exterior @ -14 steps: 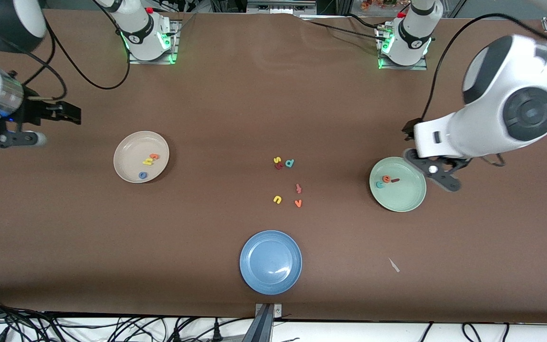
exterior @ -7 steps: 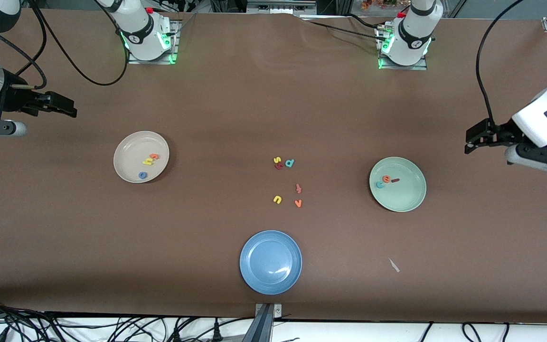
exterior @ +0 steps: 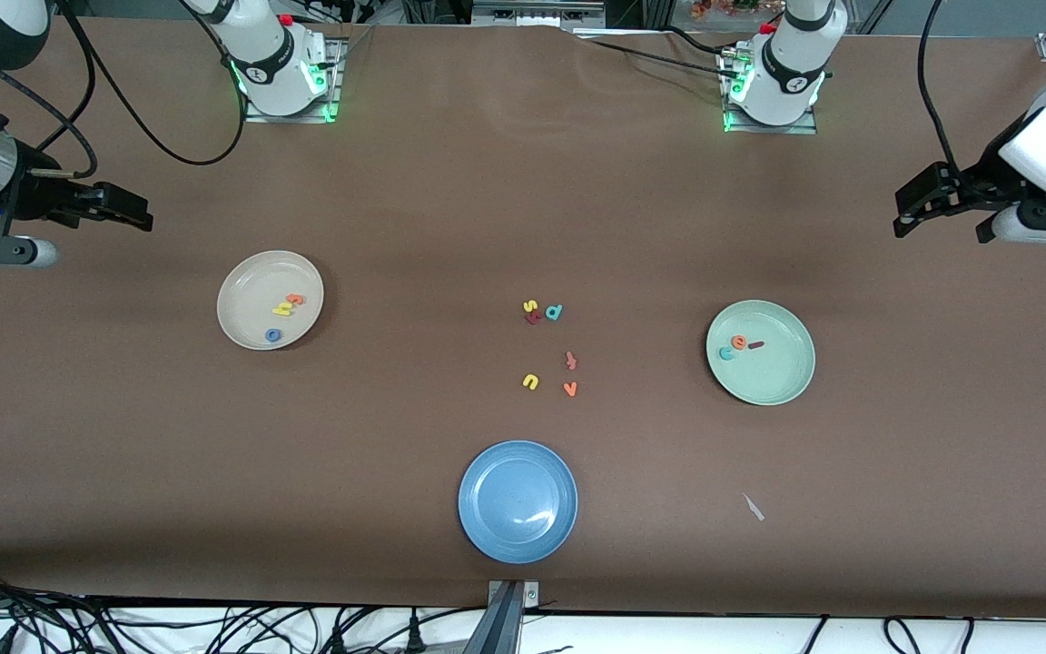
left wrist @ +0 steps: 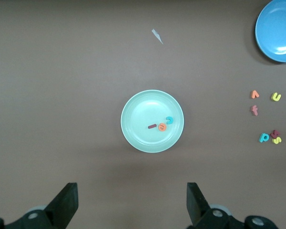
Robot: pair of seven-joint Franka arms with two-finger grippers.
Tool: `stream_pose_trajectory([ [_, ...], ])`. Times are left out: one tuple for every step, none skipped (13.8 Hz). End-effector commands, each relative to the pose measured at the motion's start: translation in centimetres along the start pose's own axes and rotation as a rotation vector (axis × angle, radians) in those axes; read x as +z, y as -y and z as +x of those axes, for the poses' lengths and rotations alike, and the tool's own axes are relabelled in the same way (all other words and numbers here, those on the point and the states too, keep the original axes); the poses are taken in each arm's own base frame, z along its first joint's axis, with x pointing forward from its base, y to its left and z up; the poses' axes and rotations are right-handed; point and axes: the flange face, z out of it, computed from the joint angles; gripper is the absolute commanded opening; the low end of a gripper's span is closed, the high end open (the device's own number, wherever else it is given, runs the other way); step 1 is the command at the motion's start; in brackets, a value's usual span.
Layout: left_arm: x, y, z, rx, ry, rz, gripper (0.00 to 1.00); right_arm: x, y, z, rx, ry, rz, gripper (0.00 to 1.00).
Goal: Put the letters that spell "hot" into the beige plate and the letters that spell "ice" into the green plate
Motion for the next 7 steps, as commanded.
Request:
stream_pose_trajectory([
  [0.9, 0.8, -0.6, 0.006, 0.023, -0.016, 1.00, -0.3, 0.9, -0.4, 0.000, 0.015, 0.001, 1.00],
  [0.8, 1.7, -0.7, -0.001, 0.027, -0.015, 1.00, -0.2, 0.9, -0.4, 0.000, 0.016, 0.001, 1.00],
  [1.0, 2.2, -0.7, -0.006, 0.035, -0.015, 1.00, -0.3, 0.6, -0.4, 0.003, 0.016, 0.002, 1.00],
  [1.1, 2.5, -0.5, -0.010, 0.038, -0.015, 1.00, -0.3, 0.4, -0.4, 0.004, 0.016, 0.003, 1.00],
  [1.0, 2.2, -0.4, -0.006, 0.036, -0.015, 1.00, -0.3, 0.4, -0.4, 0.006, 0.018, 0.003, 1.00],
  [0.8, 2.0, -0.2, -0.004, 0.033, -0.016, 1.00, -0.2, 0.5, -0.4, 0.007, 0.021, 0.002, 1.00],
  [0.9, 2.0, -0.3, -0.005, 0.049, -0.016, 1.00, -0.3, 0.5, -0.4, 0.007, 0.019, 0.002, 1.00],
])
